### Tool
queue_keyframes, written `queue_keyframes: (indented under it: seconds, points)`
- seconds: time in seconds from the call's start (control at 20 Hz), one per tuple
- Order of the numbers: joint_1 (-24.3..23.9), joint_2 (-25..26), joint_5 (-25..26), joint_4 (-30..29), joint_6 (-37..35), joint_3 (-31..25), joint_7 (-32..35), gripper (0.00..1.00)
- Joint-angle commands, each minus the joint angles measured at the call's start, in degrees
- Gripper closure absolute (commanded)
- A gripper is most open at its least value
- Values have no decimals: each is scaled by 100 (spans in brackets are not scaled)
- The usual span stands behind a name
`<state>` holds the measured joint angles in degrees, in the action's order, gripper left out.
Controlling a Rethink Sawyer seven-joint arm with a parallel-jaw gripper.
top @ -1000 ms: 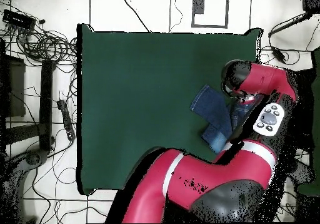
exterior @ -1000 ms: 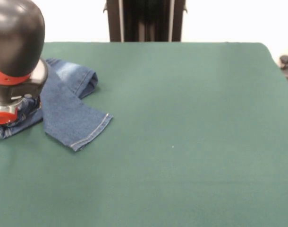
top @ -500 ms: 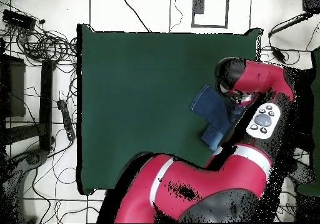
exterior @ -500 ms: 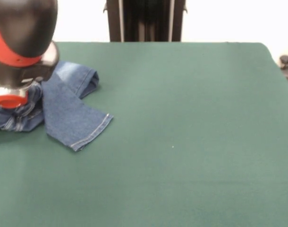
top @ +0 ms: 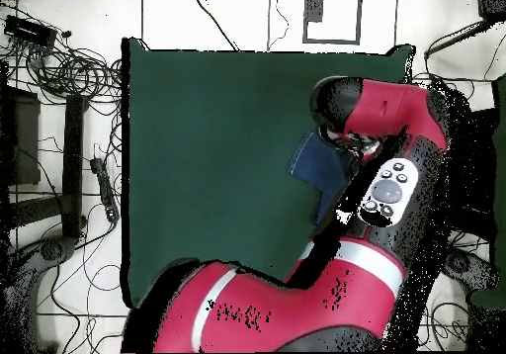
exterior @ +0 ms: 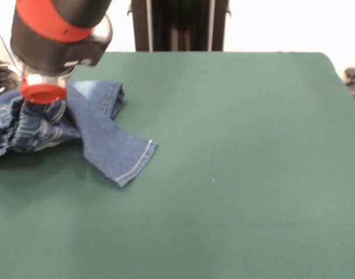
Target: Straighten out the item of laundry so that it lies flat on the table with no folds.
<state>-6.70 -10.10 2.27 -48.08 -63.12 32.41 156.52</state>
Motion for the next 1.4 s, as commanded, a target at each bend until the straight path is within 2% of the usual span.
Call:
queue_keyframes:
  seconds: [0.05, 0.35, 0.55, 0.85, 1.0, 1.25, 1.4]
  points:
    - [647, -599, 135, -649, -557, -603, -869, 100]
    - [1115, -941, 396, -566, -604, -397, -754, 100]
    - [1228, -1441, 412, -722, -656, -508, -1063, 100]
    - [927, -2513, -6, -1535, 67, -1288, -1856, 100]
    - [736, -2984, -48, -1706, -17, -1498, -2190, 100]
    - [537, -3417, 81, -1980, 60, -1782, -2313, 100]
    - [446, -3625, 201, -2195, 358, -1919, -2212, 100]
